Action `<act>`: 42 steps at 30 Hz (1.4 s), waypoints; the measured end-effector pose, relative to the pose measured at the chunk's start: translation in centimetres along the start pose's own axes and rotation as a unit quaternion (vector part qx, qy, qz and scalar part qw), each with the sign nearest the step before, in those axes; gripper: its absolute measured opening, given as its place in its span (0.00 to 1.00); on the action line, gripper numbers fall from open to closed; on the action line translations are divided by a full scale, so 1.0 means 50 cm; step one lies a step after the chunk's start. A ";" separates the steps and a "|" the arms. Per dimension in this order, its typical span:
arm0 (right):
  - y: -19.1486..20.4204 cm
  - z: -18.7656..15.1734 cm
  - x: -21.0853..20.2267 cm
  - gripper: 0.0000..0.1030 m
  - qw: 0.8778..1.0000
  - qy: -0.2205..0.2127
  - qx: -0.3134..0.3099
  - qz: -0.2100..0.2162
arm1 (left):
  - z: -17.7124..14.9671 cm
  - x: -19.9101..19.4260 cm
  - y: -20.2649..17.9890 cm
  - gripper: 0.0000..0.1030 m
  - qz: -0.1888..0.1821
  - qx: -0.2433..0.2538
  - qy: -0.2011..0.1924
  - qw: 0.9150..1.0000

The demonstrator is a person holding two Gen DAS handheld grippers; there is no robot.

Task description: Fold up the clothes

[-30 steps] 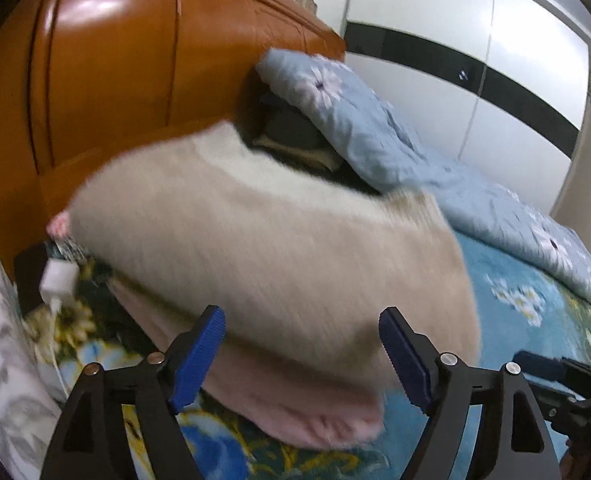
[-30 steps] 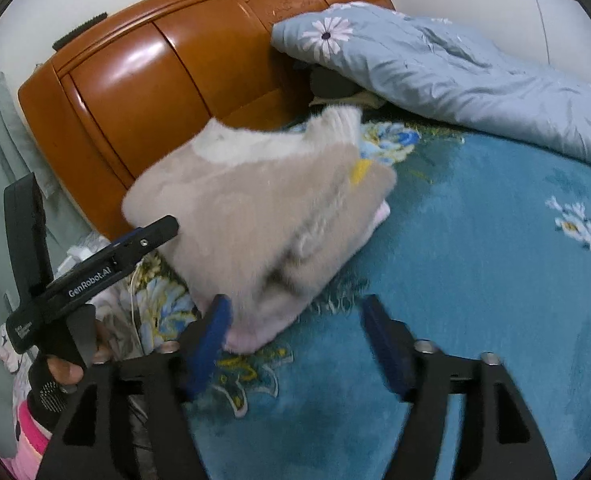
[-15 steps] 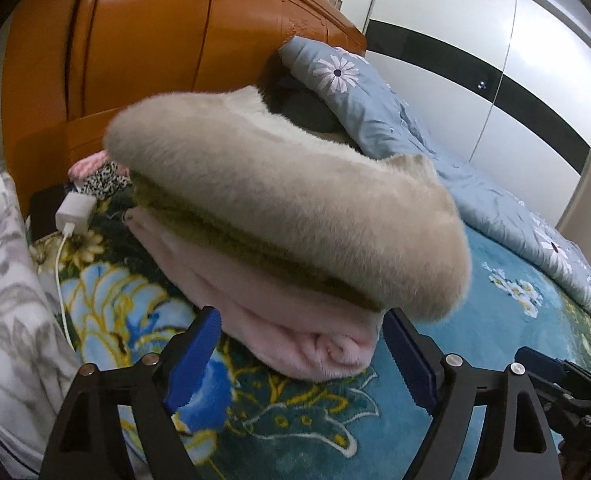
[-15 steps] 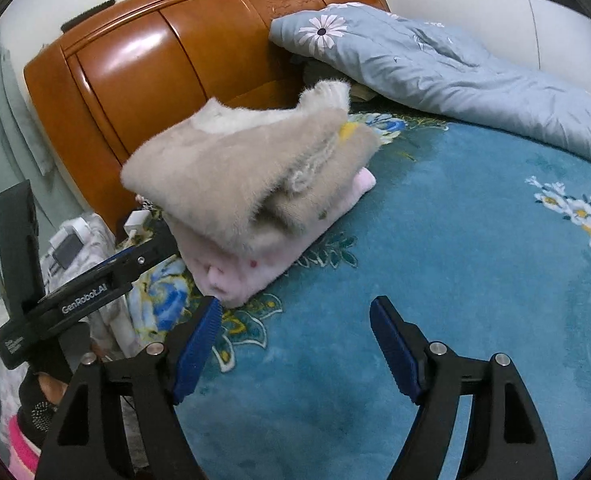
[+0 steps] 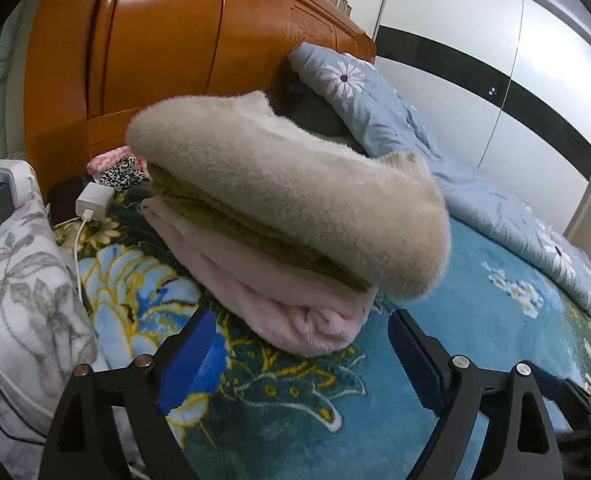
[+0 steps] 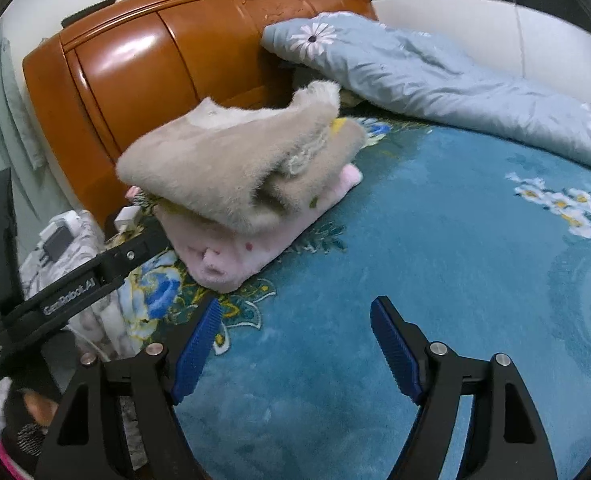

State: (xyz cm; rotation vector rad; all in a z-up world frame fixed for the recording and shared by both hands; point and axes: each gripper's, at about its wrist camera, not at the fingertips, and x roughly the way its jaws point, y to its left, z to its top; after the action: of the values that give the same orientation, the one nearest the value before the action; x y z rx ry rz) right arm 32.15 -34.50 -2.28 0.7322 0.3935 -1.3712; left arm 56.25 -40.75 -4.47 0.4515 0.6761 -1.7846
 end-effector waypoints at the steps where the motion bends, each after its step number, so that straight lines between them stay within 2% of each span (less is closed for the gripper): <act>1: 0.003 -0.004 -0.003 1.00 1.000 -0.004 -0.001 -0.004 | -0.003 -0.005 -0.002 0.88 0.001 0.001 -0.003 1.000; 6: 0.007 -0.019 -0.009 1.00 1.000 -0.012 -0.003 -0.001 | -0.015 -0.024 -0.005 0.90 0.003 -0.002 -0.010 1.000; 9: 0.006 -0.026 -0.016 1.00 1.000 -0.025 -0.005 -0.002 | -0.020 -0.031 -0.006 1.00 0.007 0.000 -0.010 1.000; 12: 0.004 -0.032 -0.023 1.00 0.999 -0.038 -0.007 -0.004 | -0.023 -0.039 -0.004 1.00 0.007 -0.006 -0.018 1.000; 20: -0.007 -0.036 -0.046 1.00 0.997 -0.072 -0.009 -0.011 | -0.036 -0.030 -0.022 1.00 0.018 0.010 0.008 1.000; 23: -0.011 -0.037 -0.051 1.00 0.997 -0.077 -0.010 -0.010 | -0.043 -0.028 -0.029 1.00 0.005 0.009 0.012 1.000; 26: -0.014 -0.039 -0.055 1.00 0.997 -0.079 -0.011 -0.007 | -0.048 -0.035 -0.032 1.00 0.005 0.005 0.000 1.000; 32: -0.015 -0.042 -0.066 1.00 0.996 -0.090 -0.019 -0.011 | -0.043 -0.062 -0.031 1.00 -0.022 -0.019 -0.028 0.999; 35: -0.017 -0.044 -0.069 1.00 0.996 -0.092 -0.020 -0.010 | -0.038 -0.071 -0.033 1.00 -0.003 -0.025 -0.039 0.999; 40: -0.028 -0.047 -0.065 1.00 0.997 -0.081 -0.011 -0.011 | -0.044 -0.068 -0.043 1.00 0.050 -0.008 -0.035 0.998; 42: -0.033 -0.047 -0.065 1.00 0.997 -0.079 -0.006 -0.012 | -0.050 -0.067 -0.043 1.00 0.060 -0.008 -0.035 0.998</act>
State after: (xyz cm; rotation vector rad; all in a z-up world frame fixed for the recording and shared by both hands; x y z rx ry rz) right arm 30.34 -30.56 -2.30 0.6059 0.2868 -1.4367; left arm 55.14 -36.21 -3.88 0.4090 0.6022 -1.6724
